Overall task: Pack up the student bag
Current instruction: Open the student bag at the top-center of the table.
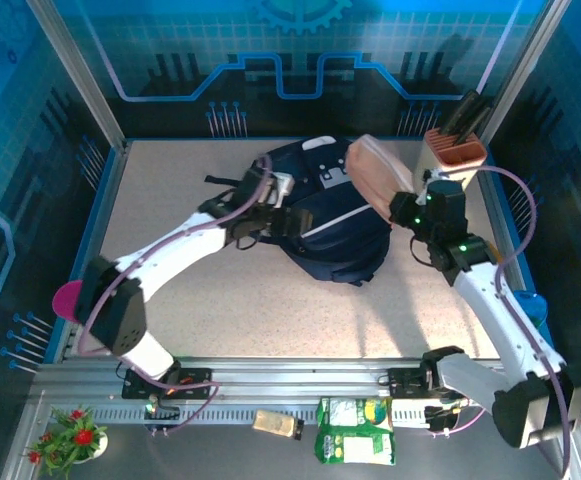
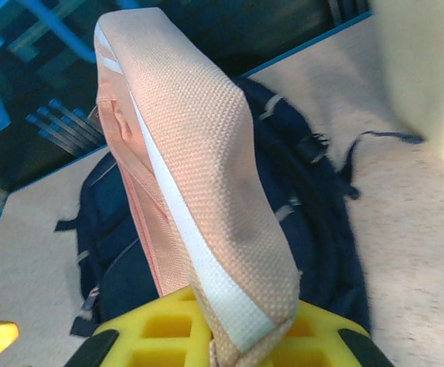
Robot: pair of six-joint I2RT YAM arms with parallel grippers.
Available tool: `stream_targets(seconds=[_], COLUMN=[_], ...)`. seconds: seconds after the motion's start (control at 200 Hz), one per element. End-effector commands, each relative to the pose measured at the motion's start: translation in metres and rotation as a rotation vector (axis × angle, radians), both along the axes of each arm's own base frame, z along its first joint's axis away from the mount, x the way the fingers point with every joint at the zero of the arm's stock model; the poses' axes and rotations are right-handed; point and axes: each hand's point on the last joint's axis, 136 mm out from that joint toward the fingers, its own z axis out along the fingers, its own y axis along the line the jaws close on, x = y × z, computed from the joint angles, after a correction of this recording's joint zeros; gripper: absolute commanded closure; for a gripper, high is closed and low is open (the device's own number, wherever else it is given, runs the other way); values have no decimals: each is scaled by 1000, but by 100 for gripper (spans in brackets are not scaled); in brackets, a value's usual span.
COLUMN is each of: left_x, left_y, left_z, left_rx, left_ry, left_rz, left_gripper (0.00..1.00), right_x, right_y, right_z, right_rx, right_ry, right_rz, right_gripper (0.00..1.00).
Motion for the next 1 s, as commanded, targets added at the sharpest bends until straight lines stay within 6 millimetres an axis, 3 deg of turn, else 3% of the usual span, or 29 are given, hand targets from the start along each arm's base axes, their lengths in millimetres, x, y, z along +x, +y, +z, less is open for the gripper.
stream_targets(seconds=[0.0,0.18,0.325,0.49,0.7,0.82,0.996], left_x=[-8,-9,-1,3,7,13,15], left_y=[-16,-56,-72,-81,-80,-78,-84], left_z=[-21,-49,-66,-84,-101,-98,-78], left_rx=[279,495,584,634,701,717,640], left_ry=[-20,-34,-31,-3,12,-1,-23], left_rz=[-137,-280,-329,-345,-329,-294,-272], left_gripper=[9,19,32,44,46,59,76], right_x=[-10,-19,-21,-22,-21,-22,-23], right_y=[-28,-48,-53,-53,-54,-54,-57], right_z=[-5,-17,-21,-25,-25,-22,-20], right_rx=[-8,21,40,48,54,59,55], right_ry=[19,47,55,66,66,61,62], right_rz=[-94,-151,-164,-165,-168,-171,-180], right_gripper=[95,95,95,95,95,94,94])
